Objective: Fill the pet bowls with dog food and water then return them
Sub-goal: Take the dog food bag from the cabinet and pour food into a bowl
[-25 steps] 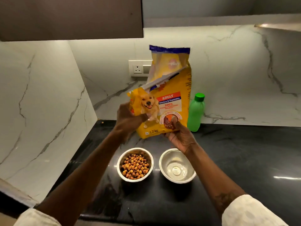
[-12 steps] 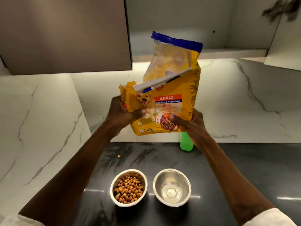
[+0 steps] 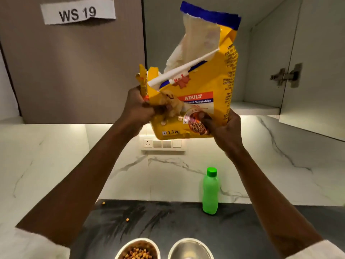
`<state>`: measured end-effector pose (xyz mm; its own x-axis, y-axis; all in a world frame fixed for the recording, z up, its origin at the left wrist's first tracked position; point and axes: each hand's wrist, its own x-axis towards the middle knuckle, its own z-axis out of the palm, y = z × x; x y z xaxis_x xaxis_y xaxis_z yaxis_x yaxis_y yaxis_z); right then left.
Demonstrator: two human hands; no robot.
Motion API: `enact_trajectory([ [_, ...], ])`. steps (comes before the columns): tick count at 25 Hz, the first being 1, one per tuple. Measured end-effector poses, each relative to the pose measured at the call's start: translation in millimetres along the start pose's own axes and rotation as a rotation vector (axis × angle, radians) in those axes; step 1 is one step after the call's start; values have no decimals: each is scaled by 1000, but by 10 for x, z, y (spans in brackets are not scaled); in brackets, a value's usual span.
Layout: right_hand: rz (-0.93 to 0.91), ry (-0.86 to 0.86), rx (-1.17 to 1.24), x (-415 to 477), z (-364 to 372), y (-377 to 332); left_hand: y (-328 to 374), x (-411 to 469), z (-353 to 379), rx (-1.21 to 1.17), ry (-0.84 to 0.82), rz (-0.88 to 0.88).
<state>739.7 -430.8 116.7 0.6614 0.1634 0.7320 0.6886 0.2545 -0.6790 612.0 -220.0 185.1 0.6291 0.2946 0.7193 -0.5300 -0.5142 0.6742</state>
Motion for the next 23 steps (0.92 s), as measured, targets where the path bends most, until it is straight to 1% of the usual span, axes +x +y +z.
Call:
enact_trajectory([
  [2, -29, 56, -65, 241, 32, -89, 83, 246, 53, 17, 9, 17],
  [5, -74, 145, -156, 578, 75, -176, 162, 541, 184, 66, 66, -3],
  [9, -56, 198, -242, 950, 85, -182, 101, 894, 314, 107, 73, -49],
  [14, 6, 186, -312, 1191, 142, -117, 10, 1214, 352, 183, 57, -67],
  [20, 72, 81, -447, 1242, 82, 62, -277, 1179, 439, 257, 74, -33],
  [23, 141, 60, -384, 1233, 7, 60, -406, 1030, 485, 255, 79, -39],
])
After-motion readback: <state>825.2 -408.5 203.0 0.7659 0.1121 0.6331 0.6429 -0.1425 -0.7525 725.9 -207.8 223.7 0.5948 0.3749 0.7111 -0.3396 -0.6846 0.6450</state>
